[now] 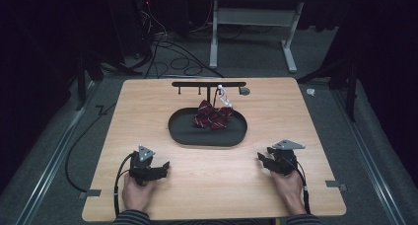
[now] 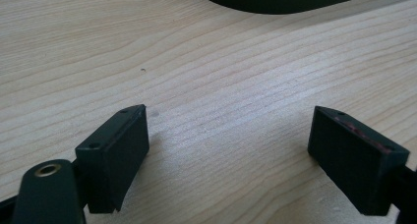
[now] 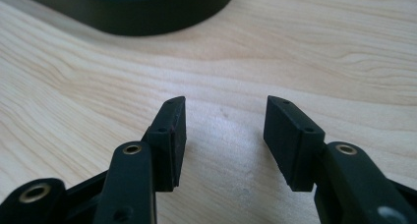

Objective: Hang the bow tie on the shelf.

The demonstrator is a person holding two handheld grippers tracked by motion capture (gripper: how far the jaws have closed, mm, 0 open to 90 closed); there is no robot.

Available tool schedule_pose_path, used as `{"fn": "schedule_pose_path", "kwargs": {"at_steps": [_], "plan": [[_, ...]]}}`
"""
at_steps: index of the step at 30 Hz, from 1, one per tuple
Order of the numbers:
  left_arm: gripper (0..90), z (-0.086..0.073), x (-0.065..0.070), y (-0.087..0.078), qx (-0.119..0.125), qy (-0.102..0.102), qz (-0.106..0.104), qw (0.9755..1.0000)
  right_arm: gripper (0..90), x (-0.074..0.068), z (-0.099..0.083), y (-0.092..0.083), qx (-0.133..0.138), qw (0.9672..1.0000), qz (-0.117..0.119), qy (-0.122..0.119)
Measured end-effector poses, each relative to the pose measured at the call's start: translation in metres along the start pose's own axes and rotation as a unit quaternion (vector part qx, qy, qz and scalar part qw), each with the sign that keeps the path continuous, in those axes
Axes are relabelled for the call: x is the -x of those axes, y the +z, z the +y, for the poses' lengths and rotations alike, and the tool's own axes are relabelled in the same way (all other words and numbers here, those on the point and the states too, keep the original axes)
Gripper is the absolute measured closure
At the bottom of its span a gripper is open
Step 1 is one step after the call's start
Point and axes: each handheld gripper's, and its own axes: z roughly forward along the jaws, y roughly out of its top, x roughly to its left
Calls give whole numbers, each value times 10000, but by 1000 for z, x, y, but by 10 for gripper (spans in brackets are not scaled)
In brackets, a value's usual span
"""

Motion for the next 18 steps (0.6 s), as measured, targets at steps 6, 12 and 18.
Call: {"fn": "schedule_pose_path", "kwargs": {"at_steps": [6,12,18], "plan": [[159,0,0,0,1,-5,10,10000,502,-7,1,1,-20,9994,-203,-295],[159,0,0,0,10,-11,13,10000,474,-4,1,2,-51,9998,-101,-185],[159,0,0,0,10,-11,14,10000,474,-4,1,2,-52,9998,-99,-183]]}}
